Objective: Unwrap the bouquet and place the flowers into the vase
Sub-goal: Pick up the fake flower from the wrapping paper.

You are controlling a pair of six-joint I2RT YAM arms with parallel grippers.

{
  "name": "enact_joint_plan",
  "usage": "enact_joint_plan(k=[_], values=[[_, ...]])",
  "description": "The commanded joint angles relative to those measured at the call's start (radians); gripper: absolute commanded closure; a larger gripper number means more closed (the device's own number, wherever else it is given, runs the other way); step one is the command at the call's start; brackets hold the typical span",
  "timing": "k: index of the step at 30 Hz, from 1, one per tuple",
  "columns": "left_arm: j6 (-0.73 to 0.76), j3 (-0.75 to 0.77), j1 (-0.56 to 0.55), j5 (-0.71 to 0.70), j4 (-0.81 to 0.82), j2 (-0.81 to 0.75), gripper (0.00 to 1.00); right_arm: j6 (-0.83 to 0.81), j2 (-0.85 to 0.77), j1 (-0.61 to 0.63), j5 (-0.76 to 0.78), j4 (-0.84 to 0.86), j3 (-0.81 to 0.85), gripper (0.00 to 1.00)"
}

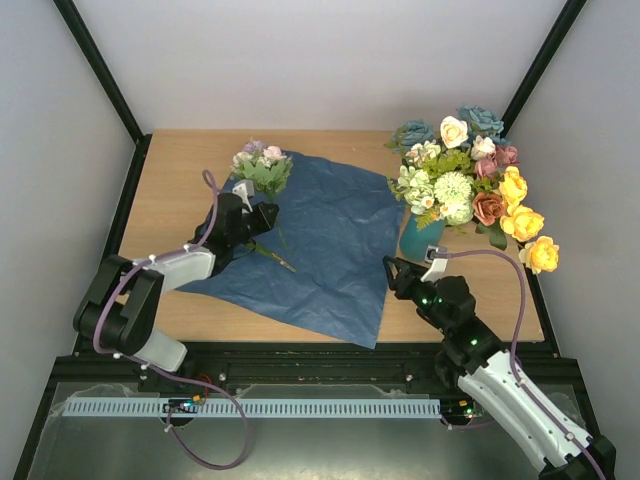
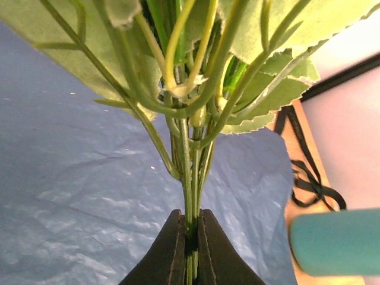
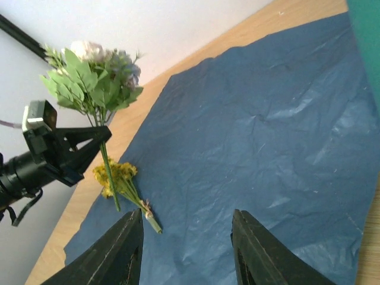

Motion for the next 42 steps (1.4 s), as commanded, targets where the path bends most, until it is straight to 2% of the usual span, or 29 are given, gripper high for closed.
enact_joint_plan(k=[1,6,10,17,29,42], values=[[0.068,-0.04,-0.006,0.13,0.046,-0.084,0.98,-0.027,0.029,0.003,-0.076,0.045,0.038,0.59],[0.132,-0.089,-0.041,0.198,0.009,-0.202,0.98,-0.034,0.061,0.014,-0.122,0.065,0.052,0.59],[0.227,-0.102,-0.109,0.216,-0.08,-0.297,0.98,-0.032,0.102,0.042,-0.123,0.112,0.054,0.59],[0.293,-0.135,-0.193,0.169,-0.146,-0.399,0.98,-0.031,0.242,0.18,-0.036,0.193,0.084,0.57],[0.319,-0.296,-0.212,0.182,-0.013,-0.529,0.98,0.008,0.471,0.356,0.056,0.356,0.16,0.57],[0.322,-0.327,-0.218,0.273,0.033,-0.597,0.98,0.051,0.735,0.474,0.043,0.556,0.332,0.52]])
